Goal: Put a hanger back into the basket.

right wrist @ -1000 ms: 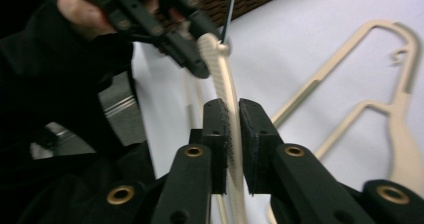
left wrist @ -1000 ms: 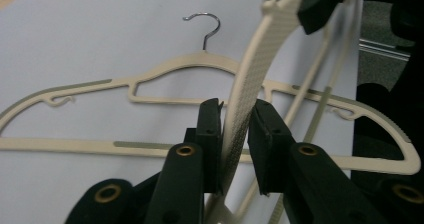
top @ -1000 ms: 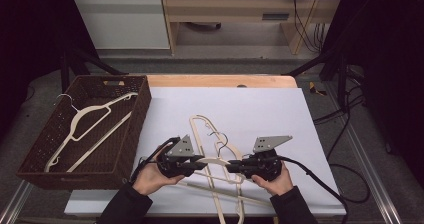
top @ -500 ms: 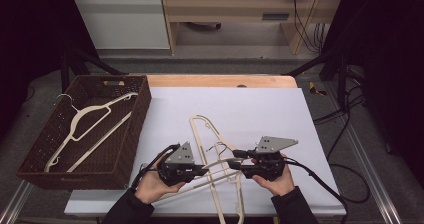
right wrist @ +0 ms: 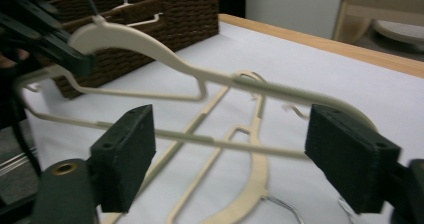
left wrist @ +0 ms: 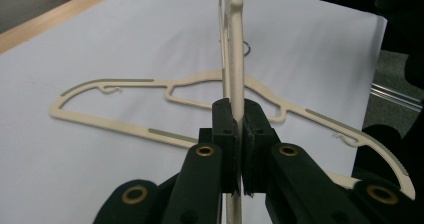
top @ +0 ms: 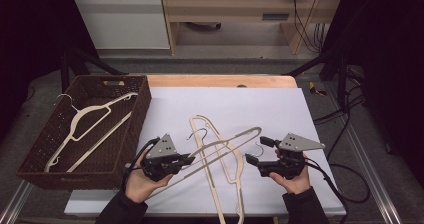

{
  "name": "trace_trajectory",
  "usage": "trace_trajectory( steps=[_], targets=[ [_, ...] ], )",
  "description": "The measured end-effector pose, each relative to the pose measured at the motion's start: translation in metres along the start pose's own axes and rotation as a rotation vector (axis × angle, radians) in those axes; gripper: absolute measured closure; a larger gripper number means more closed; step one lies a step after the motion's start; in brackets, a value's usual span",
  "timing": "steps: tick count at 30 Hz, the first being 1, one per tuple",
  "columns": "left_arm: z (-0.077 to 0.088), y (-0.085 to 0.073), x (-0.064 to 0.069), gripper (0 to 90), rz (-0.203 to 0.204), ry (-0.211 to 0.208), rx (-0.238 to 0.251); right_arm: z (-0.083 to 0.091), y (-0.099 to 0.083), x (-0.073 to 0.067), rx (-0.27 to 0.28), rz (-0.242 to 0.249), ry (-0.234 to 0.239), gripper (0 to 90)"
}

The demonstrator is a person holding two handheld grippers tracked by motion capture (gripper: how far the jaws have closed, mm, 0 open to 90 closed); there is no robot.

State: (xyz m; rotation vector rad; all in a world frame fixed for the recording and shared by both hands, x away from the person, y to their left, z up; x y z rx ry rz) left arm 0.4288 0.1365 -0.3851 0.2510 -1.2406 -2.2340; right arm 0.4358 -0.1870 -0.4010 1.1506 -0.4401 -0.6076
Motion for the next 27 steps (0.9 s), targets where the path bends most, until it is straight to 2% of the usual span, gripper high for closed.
trace_trajectory(
  steps=[2,3,4,5,8,13,18,24,27],
  targets=[
    [0.003,0.001,-0.002,86.9,0.005,0.006,0.01,0.001,-0.001,0.002,-0.003,-0.002,-0.013,16.8],
    [0.011,0.003,-0.005,86.9,0.018,0.023,0.028,0.003,-0.002,0.005,-0.003,-0.011,-0.038,14.7],
    [0.011,0.003,-0.005,86.9,0.018,0.023,0.028,0.004,-0.003,0.006,-0.004,-0.017,-0.049,13.8],
    [0.019,0.004,-0.008,86.9,0.028,0.043,0.052,0.005,-0.004,0.008,-0.006,-0.016,-0.053,13.2],
    [0.027,0.006,-0.012,86.9,0.036,0.059,0.072,0.007,-0.005,0.01,-0.004,-0.029,-0.064,11.2],
    [0.05,0.013,-0.023,86.9,0.053,0.102,0.123,0.01,-0.005,0.014,0.004,-0.036,-0.096,7.4],
    [0.076,0.024,-0.03,86.9,0.063,0.113,0.179,0.015,-0.005,0.017,0.01,-0.049,-0.129,5.6],
    [0.095,0.037,-0.043,86.9,0.049,0.125,0.176,0.02,-0.005,0.02,0.019,-0.053,-0.138,5.2],
    [0.107,0.044,-0.057,86.9,0.05,0.134,0.173,0.019,-0.005,0.02,0.018,-0.054,-0.143,5.4]
  ],
)
Point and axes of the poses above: each handheld gripper's, and its own axes: z roughly backward along the jaws, y roughly out of its top, x roughly to its right, the point moved 3 cm from there along -z, roughly forward along the jaws, and after that the axes turned 7 degrees about z, right-handed, at the moved point
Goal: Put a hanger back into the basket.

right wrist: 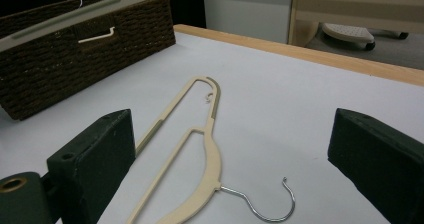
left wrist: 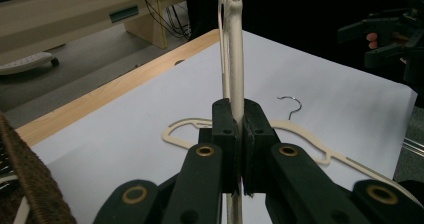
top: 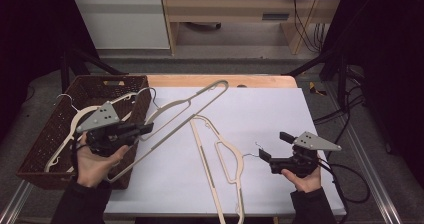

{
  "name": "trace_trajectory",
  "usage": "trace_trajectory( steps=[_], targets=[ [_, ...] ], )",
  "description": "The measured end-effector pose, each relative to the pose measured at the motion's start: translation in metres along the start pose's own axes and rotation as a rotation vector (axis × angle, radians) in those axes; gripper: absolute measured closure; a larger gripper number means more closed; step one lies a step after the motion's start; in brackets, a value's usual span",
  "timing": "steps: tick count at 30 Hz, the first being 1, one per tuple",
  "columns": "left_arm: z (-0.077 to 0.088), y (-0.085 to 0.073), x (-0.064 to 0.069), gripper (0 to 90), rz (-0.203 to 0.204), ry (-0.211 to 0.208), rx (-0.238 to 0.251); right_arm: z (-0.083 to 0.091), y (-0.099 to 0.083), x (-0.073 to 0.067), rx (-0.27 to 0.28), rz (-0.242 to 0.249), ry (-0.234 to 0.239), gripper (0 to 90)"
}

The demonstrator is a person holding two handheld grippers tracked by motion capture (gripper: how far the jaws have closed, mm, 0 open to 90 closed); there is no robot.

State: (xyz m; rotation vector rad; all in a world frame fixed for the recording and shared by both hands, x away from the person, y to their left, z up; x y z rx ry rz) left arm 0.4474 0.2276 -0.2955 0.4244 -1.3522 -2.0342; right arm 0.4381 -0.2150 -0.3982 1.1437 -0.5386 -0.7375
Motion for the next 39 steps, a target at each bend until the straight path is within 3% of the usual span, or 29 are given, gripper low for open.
trace_trajectory(
  steps=[10,14,21,28,39],
  targets=[
    [0.022,0.015,-0.034,86.9,0.015,0.061,-0.019,-0.001,0.0,0.0,-0.007,-0.001,-0.006,5.3],
    [0.036,0.022,-0.053,86.9,0.009,0.114,-0.018,-0.001,0.0,-0.001,-0.01,-0.004,0.0,5.3],
    [0.047,0.022,-0.077,86.9,0.004,0.167,-0.037,-0.001,0.0,0.0,-0.008,-0.003,-0.003,5.2],
    [0.057,0.006,-0.113,86.9,0.035,0.211,-0.063,-0.002,-0.001,-0.001,-0.016,-0.004,-0.005,5.1],
    [0.074,-0.024,-0.149,86.9,0.085,0.259,-0.066,-0.004,-0.002,-0.001,-0.021,0.003,-0.001,5.1]
  ],
)
Point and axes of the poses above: each handheld gripper's, and its own axes: z roughly backward along the jaws, y roughly out of its top, x roughly to its right, the point moved 3 cm from there along -z, roughly forward along the jaws, and after that the axes turned 7 degrees about z, right-handed, at the moved point
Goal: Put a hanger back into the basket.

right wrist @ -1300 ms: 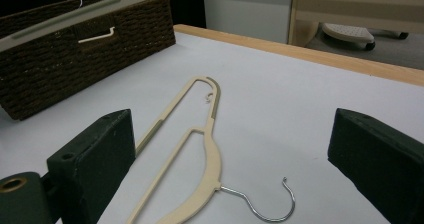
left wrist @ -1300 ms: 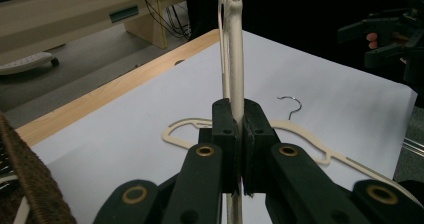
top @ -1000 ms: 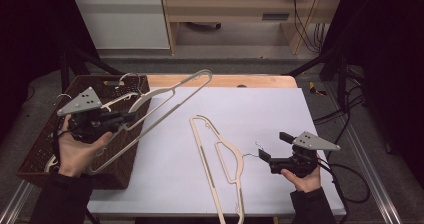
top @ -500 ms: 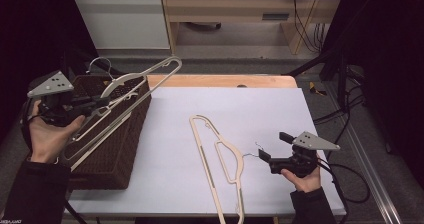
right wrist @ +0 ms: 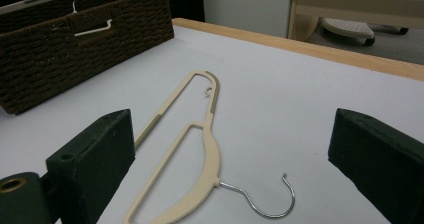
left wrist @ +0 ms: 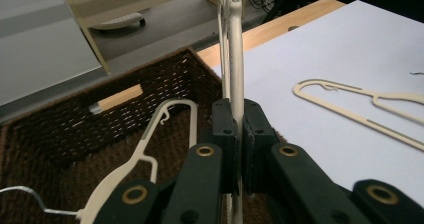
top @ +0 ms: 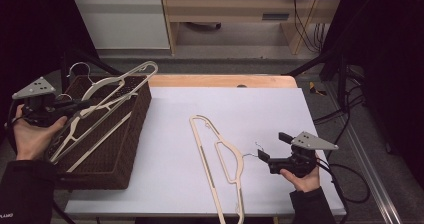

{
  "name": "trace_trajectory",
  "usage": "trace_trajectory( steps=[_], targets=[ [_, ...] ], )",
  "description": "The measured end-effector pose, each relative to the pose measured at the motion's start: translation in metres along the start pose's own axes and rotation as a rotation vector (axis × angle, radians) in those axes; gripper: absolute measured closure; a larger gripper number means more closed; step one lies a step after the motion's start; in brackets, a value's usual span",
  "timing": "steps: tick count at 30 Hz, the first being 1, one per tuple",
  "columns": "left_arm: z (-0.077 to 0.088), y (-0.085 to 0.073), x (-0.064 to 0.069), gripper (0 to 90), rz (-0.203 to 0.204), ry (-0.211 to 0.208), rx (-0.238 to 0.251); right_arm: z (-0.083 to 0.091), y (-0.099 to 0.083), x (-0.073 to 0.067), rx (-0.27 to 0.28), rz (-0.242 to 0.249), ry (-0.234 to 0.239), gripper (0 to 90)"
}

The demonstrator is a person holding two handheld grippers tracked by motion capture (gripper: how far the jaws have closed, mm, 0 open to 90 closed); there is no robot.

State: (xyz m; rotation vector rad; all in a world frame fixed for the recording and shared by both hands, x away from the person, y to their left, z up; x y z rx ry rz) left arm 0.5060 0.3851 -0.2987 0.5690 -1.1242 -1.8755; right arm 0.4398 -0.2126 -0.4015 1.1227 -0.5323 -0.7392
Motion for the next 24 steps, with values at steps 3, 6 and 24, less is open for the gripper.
trace_trajectory(
  steps=[3,6,24],
  targets=[
    [0.002,-0.005,-0.008,86.9,0.012,0.005,0.008,-0.002,-0.001,-0.001,-0.005,-0.003,0.0,5.1],
    [0.003,-0.01,-0.015,86.9,0.019,0.013,-0.001,-0.002,-0.001,-0.001,-0.005,0.003,0.002,5.0],
    [-0.009,-0.052,-0.043,86.9,0.076,0.049,-0.093,-0.004,-0.002,-0.001,-0.012,0.001,0.008,5.1]
  ],
)
Point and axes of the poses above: each handheld gripper's, and its own axes: z roughly backward along the jaws, y roughly out of its top, x roughly to its right, the point moved 3 cm from there along -z, roughly forward along the jaws, and after that the axes turned 7 degrees about z, right-handed, at the moved point
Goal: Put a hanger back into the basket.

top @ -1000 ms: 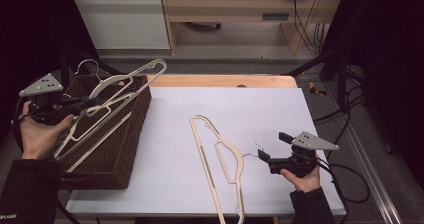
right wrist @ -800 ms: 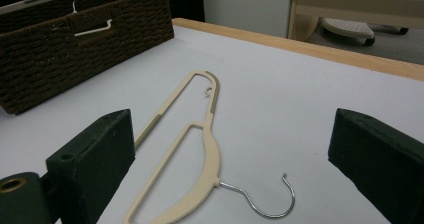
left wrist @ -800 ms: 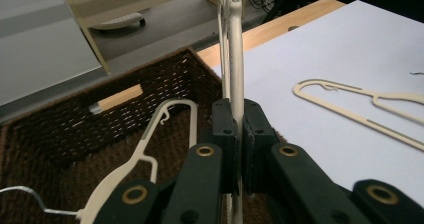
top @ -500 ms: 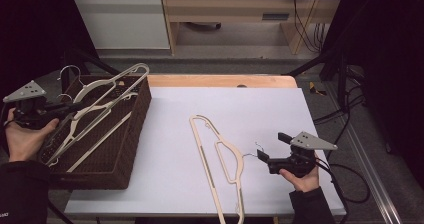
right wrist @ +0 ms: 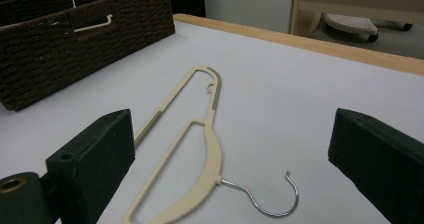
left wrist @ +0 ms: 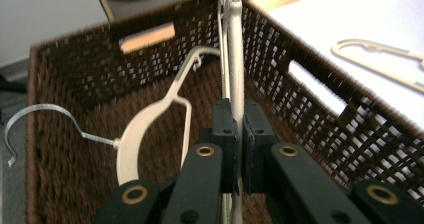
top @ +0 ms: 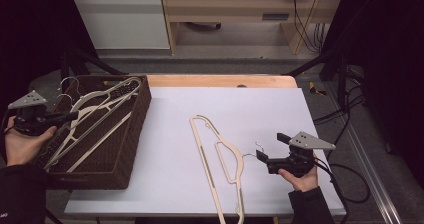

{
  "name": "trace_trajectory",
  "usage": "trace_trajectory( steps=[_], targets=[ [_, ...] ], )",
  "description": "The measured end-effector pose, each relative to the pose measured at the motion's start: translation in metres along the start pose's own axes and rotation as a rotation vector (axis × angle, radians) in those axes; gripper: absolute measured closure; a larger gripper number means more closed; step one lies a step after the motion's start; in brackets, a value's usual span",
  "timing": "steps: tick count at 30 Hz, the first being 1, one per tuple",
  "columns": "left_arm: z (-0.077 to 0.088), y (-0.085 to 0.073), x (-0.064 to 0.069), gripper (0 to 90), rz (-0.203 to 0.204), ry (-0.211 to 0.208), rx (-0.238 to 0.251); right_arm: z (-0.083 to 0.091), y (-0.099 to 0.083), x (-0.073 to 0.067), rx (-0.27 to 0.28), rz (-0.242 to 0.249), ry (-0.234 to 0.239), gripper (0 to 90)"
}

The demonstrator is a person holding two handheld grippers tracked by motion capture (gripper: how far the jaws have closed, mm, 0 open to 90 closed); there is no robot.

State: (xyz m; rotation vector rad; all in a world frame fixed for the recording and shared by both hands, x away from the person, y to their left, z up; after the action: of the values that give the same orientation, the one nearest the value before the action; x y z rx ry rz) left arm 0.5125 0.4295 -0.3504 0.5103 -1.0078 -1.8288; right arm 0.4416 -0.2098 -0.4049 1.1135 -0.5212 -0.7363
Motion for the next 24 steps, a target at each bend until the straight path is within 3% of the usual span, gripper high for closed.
trace_trajectory(
  steps=[7,14,22,24],
  targets=[
    [-0.022,-0.018,-0.001,86.9,0.039,0.011,-0.045,-0.001,-0.001,0.0,-0.005,0.0,-0.001,5.0],
    [-0.032,-0.032,-0.005,86.5,0.081,0.008,-0.092,-0.001,-0.001,0.0,-0.004,-0.001,0.001,5.1],
    [-0.038,-0.037,-0.006,84.6,0.107,0.051,-0.147,-0.002,-0.001,-0.001,-0.008,0.003,0.005,5.1],
    [-0.038,-0.038,-0.009,83.4,0.118,0.087,-0.148,-0.002,-0.001,0.0,-0.007,0.003,0.004,5.0]
  ],
)
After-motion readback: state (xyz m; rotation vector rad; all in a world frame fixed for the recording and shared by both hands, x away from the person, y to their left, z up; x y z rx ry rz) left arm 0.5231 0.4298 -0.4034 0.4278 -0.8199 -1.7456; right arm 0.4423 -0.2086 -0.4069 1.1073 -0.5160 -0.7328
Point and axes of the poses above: each handheld gripper's, and its own axes: z roughly backward along the jaws, y roughly out of its top, x roughly to its right, the point moved 3 cm from there along -z, roughly forward along the jaws, and after that the axes turned 7 degrees about z, right-handed, at the moved point
